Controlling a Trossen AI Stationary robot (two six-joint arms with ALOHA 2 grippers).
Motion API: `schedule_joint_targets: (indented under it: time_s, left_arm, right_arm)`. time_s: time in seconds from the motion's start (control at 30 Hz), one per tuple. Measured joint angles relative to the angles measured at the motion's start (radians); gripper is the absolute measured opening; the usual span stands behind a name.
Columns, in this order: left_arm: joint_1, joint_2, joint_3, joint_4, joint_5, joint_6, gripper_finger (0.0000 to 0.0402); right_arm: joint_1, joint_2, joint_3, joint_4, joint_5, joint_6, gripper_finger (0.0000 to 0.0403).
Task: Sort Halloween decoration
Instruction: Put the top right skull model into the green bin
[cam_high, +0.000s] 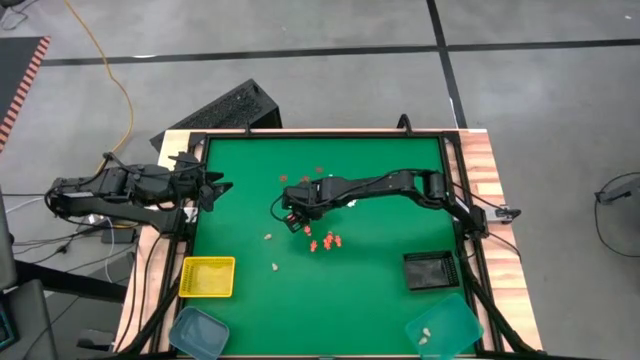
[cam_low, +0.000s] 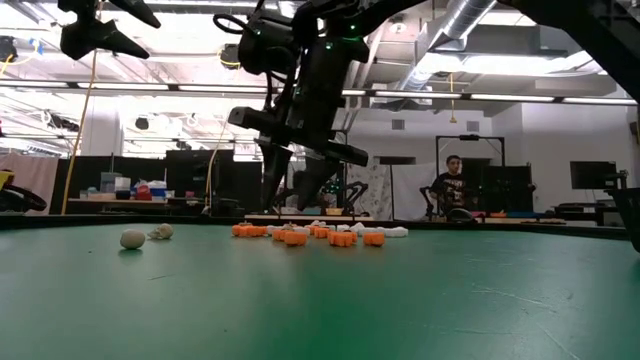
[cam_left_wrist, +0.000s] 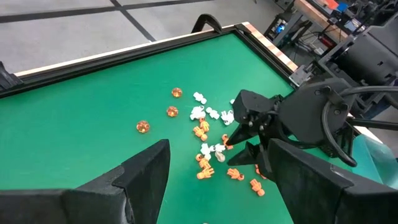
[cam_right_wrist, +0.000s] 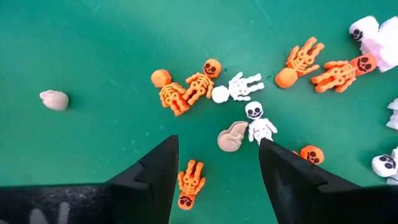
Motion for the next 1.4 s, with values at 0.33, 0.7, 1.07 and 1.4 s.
schedule_joint_targets:
  time_s: [0.33,0.7,1.07,1.4]
  left_arm:
    - [0.000,0.000,0.000,0.000,-0.001,0.000,0.0261]
    - [0.000,0.000,0.000,0.000,-0.001,0.000,0.0261]
    - [0.000,0.000,0.000,0.000,-0.001,-0.001,0.0261]
    - [0.000,0.000,0.000,0.000,-0.001,-0.002,0.0261]
  right_arm:
    - [0.014,-0.001,-0.056,0.055,-0.028,0.016,0.0196]
    - [-0.003,-0.001,-0.073,0.109,-0.030,0.005,0.0196]
    - [-0.003,0.030,-0.070,0.129,-0.045,-0.013,0.0195]
    - [-0.005,0.058,-0.068,0.150,-0.109,-0.025,0.0195]
